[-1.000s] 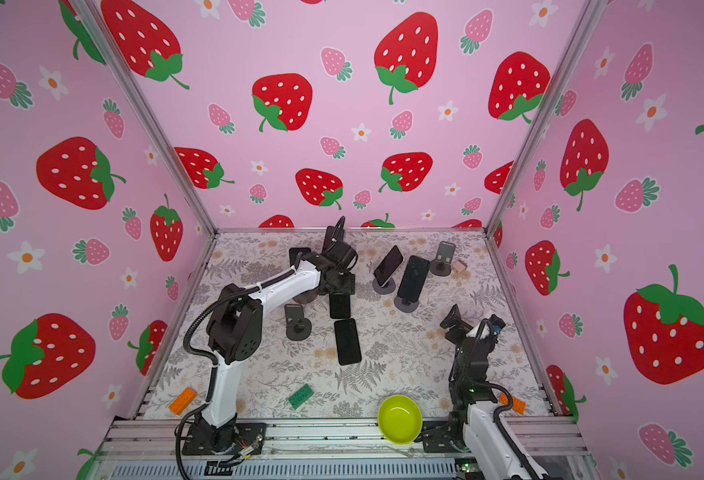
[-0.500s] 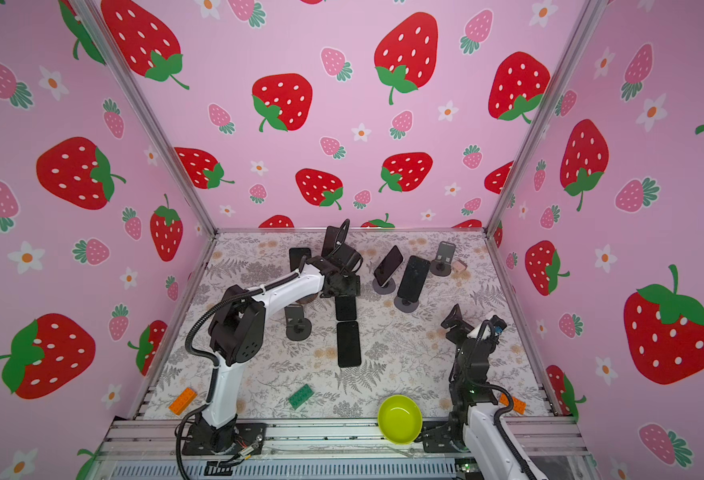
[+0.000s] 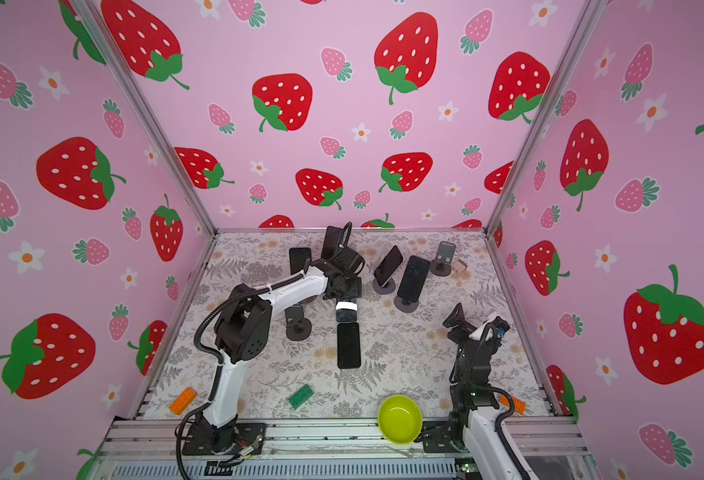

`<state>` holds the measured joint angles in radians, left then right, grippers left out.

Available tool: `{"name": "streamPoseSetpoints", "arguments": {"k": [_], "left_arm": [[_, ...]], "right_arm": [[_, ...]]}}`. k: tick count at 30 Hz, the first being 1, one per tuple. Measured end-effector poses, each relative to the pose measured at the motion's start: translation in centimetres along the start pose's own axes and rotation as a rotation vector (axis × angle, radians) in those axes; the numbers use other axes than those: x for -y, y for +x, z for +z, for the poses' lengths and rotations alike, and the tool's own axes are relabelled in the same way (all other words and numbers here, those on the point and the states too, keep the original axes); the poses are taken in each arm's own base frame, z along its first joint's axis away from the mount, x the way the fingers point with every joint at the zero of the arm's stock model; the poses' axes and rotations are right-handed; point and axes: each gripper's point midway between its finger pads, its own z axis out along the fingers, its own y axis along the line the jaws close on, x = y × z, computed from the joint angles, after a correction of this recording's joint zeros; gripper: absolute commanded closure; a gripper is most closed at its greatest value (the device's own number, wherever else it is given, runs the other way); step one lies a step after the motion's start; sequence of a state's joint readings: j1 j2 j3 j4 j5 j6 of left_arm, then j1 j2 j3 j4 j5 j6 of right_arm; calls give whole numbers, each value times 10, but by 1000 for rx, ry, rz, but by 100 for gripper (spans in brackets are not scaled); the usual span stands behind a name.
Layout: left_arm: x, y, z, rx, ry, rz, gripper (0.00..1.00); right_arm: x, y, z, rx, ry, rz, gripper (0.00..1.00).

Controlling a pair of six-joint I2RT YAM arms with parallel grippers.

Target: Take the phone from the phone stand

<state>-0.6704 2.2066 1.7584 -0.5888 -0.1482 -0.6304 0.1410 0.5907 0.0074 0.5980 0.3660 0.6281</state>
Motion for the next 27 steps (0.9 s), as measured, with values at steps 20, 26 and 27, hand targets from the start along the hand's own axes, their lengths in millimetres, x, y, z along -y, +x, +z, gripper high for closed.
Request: {"name": "streamPoseSetpoints", "arguments": {"k": [20, 26, 27], "left_arm": [[-9, 13, 25, -35, -46, 16, 30], [-9, 13, 25, -34, -46, 16, 28], [-9, 13, 25, -34, -46, 16, 27]], "right_arm": [[2, 3, 0, -14, 8, -7, 0], [2, 3, 0, -14, 9, -7, 0], [2, 3, 0, -14, 8, -7, 0]]}}
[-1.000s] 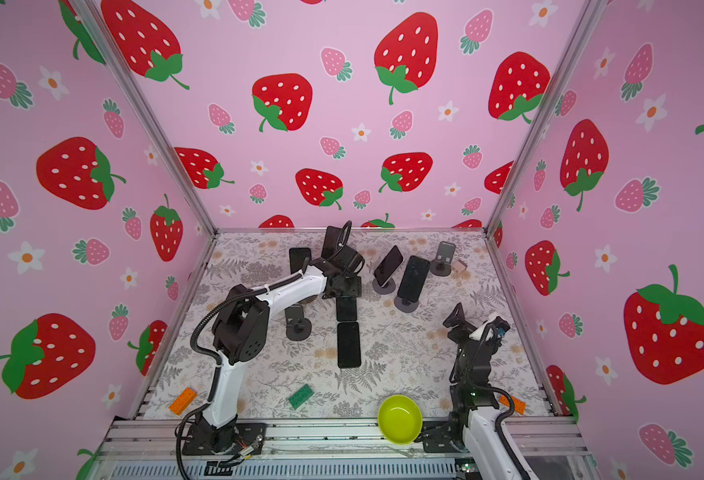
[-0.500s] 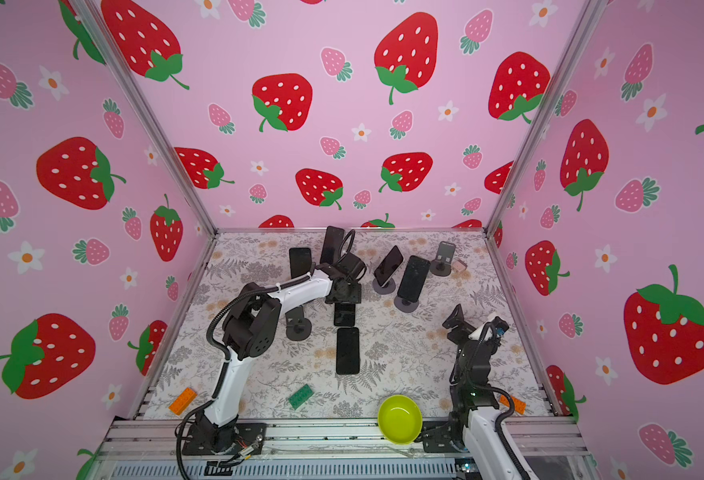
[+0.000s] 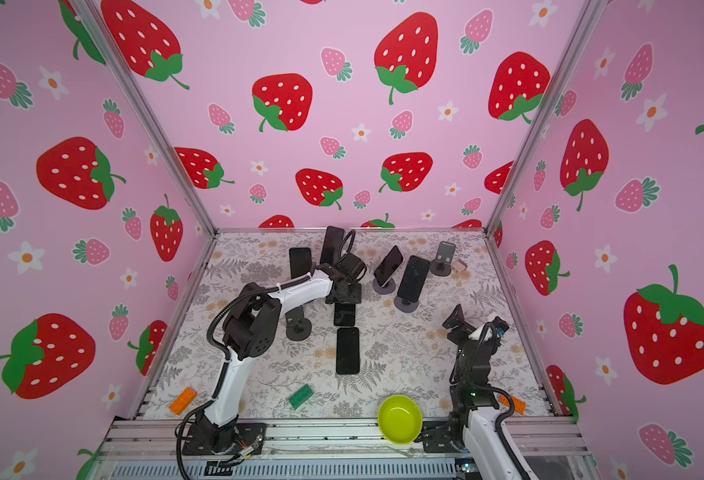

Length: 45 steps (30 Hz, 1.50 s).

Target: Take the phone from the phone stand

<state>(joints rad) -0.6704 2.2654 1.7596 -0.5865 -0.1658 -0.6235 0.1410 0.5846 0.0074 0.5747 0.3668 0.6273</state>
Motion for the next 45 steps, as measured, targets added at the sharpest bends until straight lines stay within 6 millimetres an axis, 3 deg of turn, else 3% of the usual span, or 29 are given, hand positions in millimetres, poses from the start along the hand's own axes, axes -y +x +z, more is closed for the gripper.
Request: {"name": "streamPoseSetpoints", "arguments": {"k": [17, 35, 37, 40, 45], "left_arm": [[-2, -3, 1, 18, -12, 10, 21], [-6, -1, -5, 2, -20, 41, 20], [-7, -4, -15, 7, -17, 47, 18], [-5, -19, -51, 60, 12, 52, 15], [-3, -54, -143, 230, 95, 36, 15]], "right_arm": [[-6, 1, 0, -8, -31, -22, 0], [-8, 3, 0, -16, -46, -28, 0], [-7, 2, 0, -15, -41, -27, 0], [-7, 2, 0, -13, -37, -27, 0], [-6, 2, 0, -14, -31, -28, 0]]}}
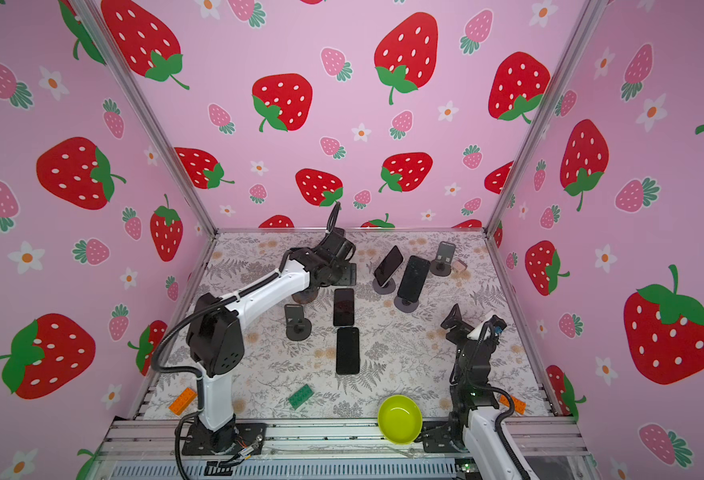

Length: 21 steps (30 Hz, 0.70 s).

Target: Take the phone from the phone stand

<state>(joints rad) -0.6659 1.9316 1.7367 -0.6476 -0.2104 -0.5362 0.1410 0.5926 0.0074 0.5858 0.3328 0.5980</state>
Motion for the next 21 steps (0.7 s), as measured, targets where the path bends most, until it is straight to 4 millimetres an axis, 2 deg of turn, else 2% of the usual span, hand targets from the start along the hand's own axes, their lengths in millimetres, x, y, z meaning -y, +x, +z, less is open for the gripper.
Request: {"name": "streamPoseSetpoints", "arguments": {"k": [3, 5, 6, 10, 15, 21], "left_arm": [[-5, -6, -35, 53, 20, -7, 14], [-12, 4, -48, 48, 14, -2, 12], [-17, 13, -52, 36, 5, 3, 1], [-41, 51, -59, -31, -55, 19, 1], [-83, 91, -70, -74, -159, 17, 1], [-109, 106, -67, -91, -229, 8, 1]], "right_arm": [[0, 0, 0, 1, 2, 1, 0], [1, 0, 0, 2, 3, 3, 0], [1, 0, 0, 2, 3, 4, 0], [0, 0, 0, 2, 3, 8, 0], [2, 5, 2, -16, 12, 6, 0], [4, 10, 4, -33, 21, 8, 0]]}}
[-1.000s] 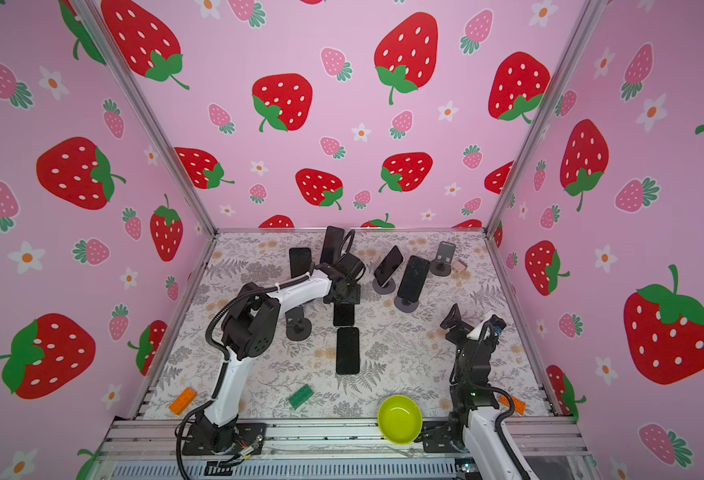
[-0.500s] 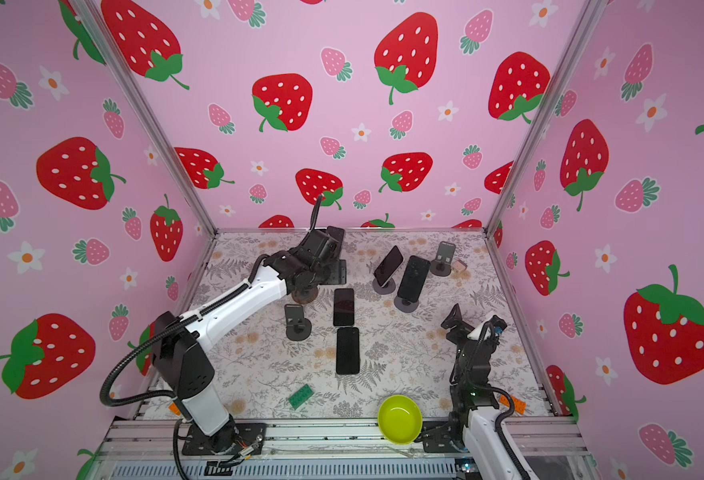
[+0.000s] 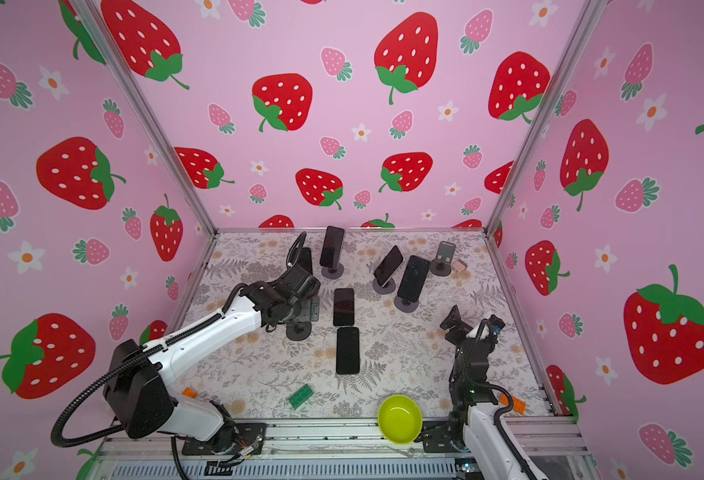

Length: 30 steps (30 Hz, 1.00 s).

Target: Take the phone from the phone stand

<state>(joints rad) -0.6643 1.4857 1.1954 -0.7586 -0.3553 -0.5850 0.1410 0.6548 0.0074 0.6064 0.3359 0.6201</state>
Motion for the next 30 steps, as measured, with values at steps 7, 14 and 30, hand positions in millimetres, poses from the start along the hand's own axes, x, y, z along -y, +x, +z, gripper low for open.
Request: {"name": "streamPoseSetpoints", "arguments": {"k": [7, 14, 30], "left_arm": [[-15, -10, 21, -18, -11, -34, 1], [-13, -6, 50, -70, 18, -47, 4], [-14, 18, 72, -149, -1, -54, 41]], "right_arm": [[-1, -2, 0, 7, -3, 12, 0], [-2, -10, -3, 38, -6, 29, 0], [7, -20, -7, 85, 39, 88, 0]]}}
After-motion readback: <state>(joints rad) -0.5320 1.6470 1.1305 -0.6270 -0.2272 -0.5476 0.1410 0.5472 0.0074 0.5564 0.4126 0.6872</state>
